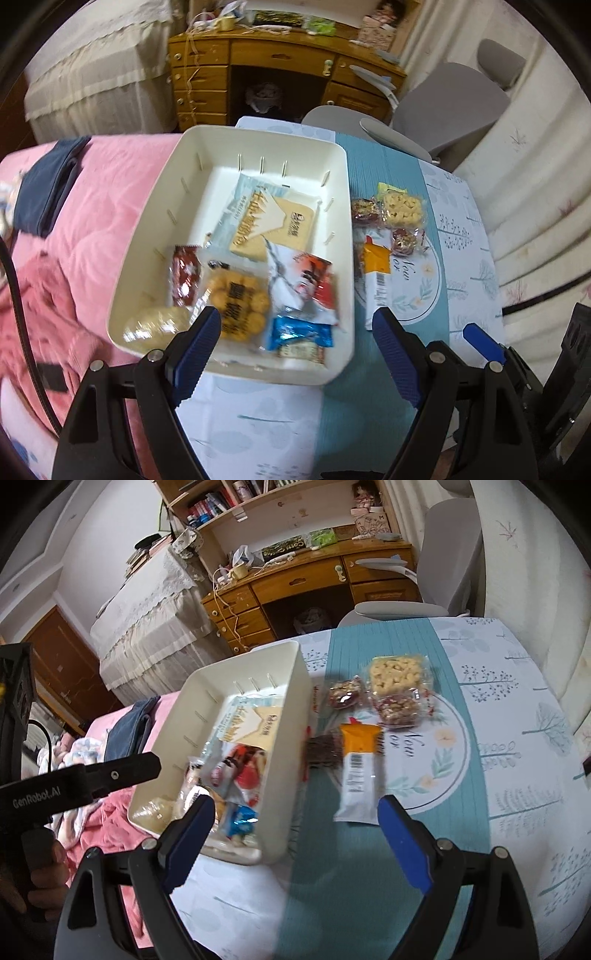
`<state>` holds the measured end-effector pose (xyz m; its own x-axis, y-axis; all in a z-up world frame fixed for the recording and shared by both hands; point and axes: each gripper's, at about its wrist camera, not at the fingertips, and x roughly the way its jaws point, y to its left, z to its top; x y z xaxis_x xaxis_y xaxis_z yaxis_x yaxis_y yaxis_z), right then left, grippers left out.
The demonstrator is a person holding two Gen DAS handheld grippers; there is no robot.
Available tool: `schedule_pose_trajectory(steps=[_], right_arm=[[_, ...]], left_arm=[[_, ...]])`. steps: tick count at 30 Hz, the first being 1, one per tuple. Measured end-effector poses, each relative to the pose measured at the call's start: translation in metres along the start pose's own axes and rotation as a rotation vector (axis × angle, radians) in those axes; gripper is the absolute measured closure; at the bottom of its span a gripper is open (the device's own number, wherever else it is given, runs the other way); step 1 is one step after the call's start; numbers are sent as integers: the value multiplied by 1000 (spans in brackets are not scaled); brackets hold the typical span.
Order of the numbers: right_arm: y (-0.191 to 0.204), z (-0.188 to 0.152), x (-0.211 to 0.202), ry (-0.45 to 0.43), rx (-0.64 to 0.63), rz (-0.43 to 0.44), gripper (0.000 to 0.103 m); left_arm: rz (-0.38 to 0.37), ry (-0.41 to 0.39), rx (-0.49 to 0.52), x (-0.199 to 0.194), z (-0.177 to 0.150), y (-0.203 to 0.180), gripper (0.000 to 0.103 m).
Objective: Organize snacks
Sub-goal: 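Move both tools back toward the remaining snacks on the runner, then grasp the orange-white bar with the right tool while the left tool reaches the dark brown packet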
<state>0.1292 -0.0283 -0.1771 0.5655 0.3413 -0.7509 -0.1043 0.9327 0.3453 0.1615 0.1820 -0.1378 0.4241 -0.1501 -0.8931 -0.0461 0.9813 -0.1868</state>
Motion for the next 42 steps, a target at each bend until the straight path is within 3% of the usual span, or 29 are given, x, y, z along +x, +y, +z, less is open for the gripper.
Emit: schedule_pose_trajectory(steps=[8,11,20,25,33,37,42], right_arm=[[-34,5,10,74,-115,33,13],[-41,8,19,70,-177,46,13],[-58,14,68,75,-223,98,14],[-64,13,98,109,-235,96,21],[-71,11,128,151,-237,97,33],[-67,12,138,172,-268,107,39],[-64,14,143,178,-304,137,56]], left_arm=[[18,19,-166,4,-20,-35,19],[13,69,-254,10,-25,-45,16],[99,92,-477,25,-33,-60,16],[202,68,-585,40,-30,-66,16],[291,-5,-681,53,-23,-76,16],[274,0,-773,65,-21,-73,16],[271,11,-825,80,-17,-77,16]])
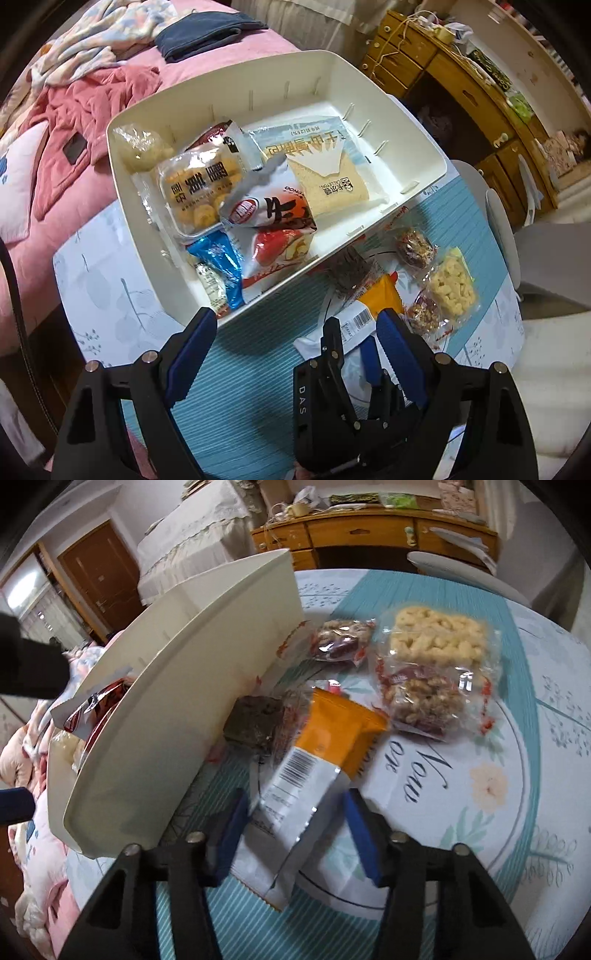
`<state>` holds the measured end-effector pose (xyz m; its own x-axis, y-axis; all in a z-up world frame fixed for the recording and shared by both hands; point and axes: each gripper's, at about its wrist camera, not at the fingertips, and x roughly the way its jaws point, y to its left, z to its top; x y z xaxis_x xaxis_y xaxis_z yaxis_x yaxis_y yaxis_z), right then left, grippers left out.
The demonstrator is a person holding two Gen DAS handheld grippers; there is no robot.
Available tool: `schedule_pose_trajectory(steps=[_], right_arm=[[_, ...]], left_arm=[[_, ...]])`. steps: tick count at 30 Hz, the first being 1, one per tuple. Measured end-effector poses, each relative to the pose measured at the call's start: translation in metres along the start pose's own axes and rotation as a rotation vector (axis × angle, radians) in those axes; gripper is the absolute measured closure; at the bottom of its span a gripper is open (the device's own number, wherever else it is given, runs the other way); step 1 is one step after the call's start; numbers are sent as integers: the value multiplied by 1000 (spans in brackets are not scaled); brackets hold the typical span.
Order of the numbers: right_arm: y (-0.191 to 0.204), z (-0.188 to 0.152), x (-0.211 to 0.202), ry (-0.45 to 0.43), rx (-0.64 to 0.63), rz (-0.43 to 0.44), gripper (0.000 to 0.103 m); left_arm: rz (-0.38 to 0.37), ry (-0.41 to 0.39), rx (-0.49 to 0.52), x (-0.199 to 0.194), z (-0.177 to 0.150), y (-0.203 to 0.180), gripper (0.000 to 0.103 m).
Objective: Organize snacks
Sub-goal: 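Grasp the orange-white bar with the right tool while the left tool reaches the dark brown packet, then grasp the dark brown red-edged packet with the left tool while the right tool holds the bar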
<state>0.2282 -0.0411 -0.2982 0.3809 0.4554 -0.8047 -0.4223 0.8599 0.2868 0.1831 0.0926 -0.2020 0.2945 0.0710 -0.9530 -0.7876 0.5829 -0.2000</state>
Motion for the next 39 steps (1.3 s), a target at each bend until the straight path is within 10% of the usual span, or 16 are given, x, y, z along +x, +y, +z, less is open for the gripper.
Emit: schedule_pose_trajectory(steps=[20,39], right_arm=[[-56,-12,-49,-65,-96,20,71],[-120,-47,-96,-24,125,36,71]], left_arm=[[-49,63,-76,72,-9,-45,16],[-27,-63,-182,111,-5,-61,16]])
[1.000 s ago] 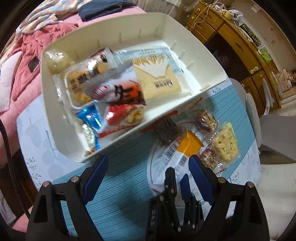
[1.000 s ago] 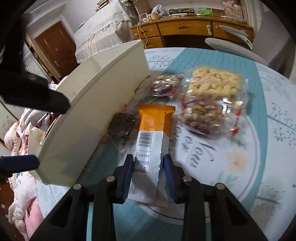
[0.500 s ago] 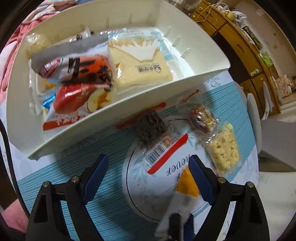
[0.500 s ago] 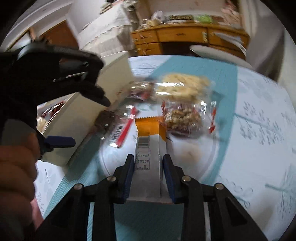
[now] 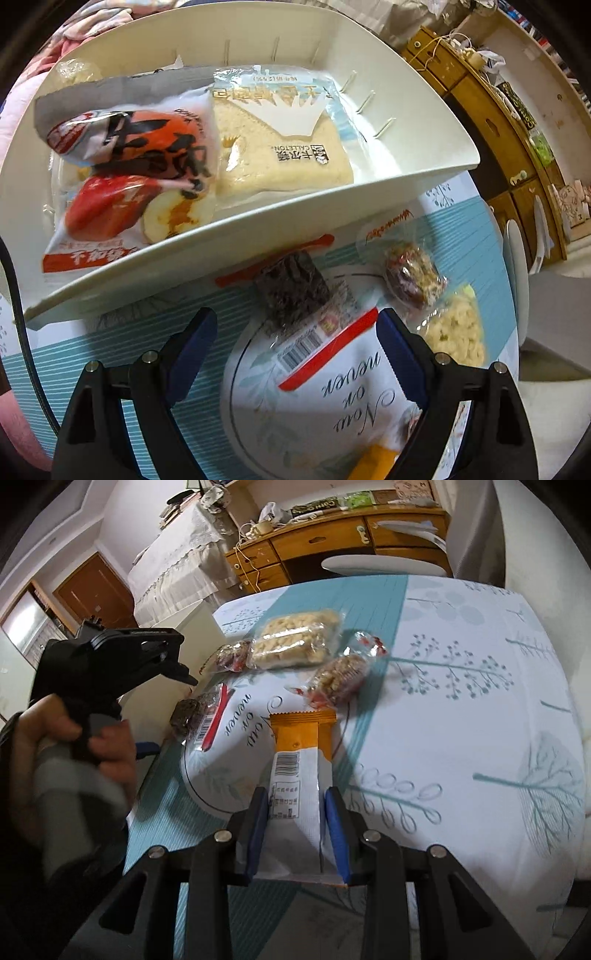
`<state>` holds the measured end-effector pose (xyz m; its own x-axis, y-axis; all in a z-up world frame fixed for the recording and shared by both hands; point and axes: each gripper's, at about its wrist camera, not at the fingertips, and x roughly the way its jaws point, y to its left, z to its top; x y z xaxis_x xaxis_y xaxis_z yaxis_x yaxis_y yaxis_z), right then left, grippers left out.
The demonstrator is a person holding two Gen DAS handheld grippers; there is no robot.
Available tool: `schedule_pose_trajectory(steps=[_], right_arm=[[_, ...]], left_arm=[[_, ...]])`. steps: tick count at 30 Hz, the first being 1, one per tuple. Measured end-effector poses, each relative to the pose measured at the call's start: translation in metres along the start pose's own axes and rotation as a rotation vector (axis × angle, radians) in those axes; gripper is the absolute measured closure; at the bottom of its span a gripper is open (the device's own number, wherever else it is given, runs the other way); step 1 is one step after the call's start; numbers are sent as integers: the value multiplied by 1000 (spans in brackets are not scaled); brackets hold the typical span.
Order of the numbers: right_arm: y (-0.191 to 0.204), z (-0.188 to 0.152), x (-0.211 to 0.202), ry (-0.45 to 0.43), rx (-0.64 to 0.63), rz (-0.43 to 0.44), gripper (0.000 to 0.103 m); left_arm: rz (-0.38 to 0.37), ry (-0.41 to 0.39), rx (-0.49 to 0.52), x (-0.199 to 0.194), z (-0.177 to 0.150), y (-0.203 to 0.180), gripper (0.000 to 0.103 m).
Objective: Organize snacks
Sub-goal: 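Grasp the dark brown red-edged packet with the left tool while the right tool holds the bar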
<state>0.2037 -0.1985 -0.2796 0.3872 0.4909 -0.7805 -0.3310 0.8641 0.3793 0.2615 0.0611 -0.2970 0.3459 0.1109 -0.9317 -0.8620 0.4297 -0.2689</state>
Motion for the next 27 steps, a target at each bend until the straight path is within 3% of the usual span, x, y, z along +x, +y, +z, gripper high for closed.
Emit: schedule_pose_trajectory(steps=[6,9,14,22,24,27], right_arm=[[-5,3,-6,-15,40,15,71],[-7,5,-8,-19,45,11,71],[-8,6,-9,-25,56,0,71],[-8,6,-13,-35,66,-5,71],[-5,6,-14,-39,61,-5,71],[-1,7,-15,-45,52,-8,71]], left_arm=[[67,-58,-18,8,7,-3,19],[98,-78,-18,14,11,-4,29],[98,-102,-11,18,11,-4,30],[69,-77,33,22,9,-2,38],[64,-70,45,21,7,-2,47],[36,-42,54,18,6,0,51]])
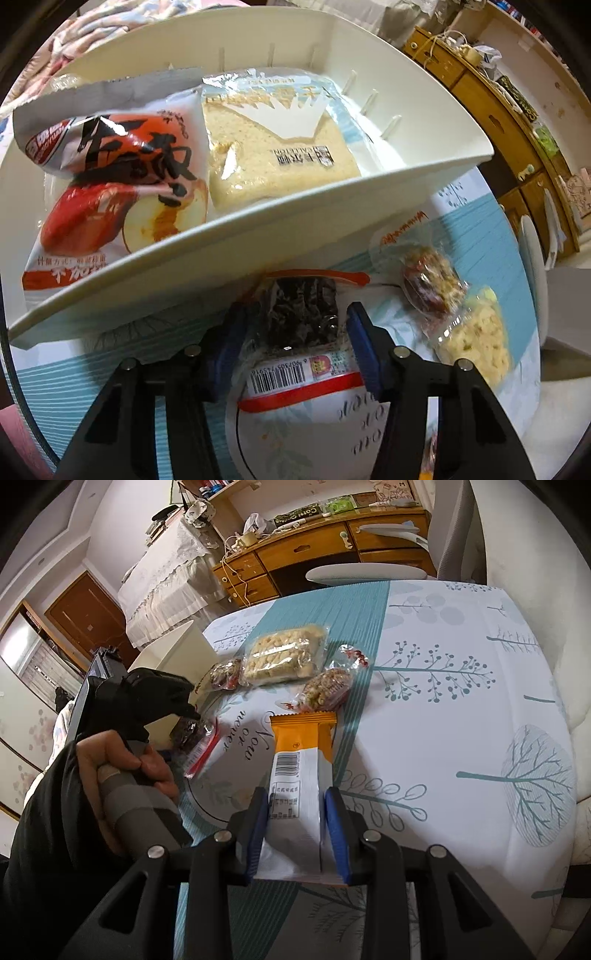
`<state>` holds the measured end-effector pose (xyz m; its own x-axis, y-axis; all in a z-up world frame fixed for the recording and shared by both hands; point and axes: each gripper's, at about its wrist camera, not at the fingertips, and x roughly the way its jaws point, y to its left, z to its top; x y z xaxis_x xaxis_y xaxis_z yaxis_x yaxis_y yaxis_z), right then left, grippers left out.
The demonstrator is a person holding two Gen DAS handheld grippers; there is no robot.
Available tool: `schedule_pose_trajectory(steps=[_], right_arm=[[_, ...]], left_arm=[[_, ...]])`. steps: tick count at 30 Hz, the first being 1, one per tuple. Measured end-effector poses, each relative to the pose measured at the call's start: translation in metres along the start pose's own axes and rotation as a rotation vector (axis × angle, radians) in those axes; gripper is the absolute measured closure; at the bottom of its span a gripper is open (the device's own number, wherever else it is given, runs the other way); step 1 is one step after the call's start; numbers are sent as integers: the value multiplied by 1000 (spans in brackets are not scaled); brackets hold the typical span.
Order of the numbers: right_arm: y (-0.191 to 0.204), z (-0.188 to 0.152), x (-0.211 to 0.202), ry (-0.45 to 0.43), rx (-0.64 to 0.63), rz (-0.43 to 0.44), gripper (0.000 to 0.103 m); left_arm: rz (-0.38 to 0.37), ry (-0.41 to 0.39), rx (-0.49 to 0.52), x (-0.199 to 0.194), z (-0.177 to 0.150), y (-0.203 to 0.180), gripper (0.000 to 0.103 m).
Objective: Organize snacks
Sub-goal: 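Grasp the dark brown red-edged packet with the left tool while the right tool holds the bar, then carry the brown packet and orange-white bar into the white tray and release both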
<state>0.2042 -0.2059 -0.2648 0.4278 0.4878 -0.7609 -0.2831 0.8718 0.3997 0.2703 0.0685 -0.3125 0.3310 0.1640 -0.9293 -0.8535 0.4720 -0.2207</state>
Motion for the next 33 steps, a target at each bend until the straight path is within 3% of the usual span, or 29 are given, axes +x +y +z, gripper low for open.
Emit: schedule_pose_trajectory(steps=[11,19,29,33], right_arm=[[22,0,-16,-76,-16,-29,71],[33,-3,-30,-155,-12,-95,71],[53,-13,-41,-240,21,-145,71],[67,-13,-47,-272,20,-158,71]], left_arm=[[-108,81,108,-14,-13,11,59],[-144,197,187,-25,-22,34,60],[-214,271,398,-64,-28,46,60],[-259,260,495,-87,-20,41,60]])
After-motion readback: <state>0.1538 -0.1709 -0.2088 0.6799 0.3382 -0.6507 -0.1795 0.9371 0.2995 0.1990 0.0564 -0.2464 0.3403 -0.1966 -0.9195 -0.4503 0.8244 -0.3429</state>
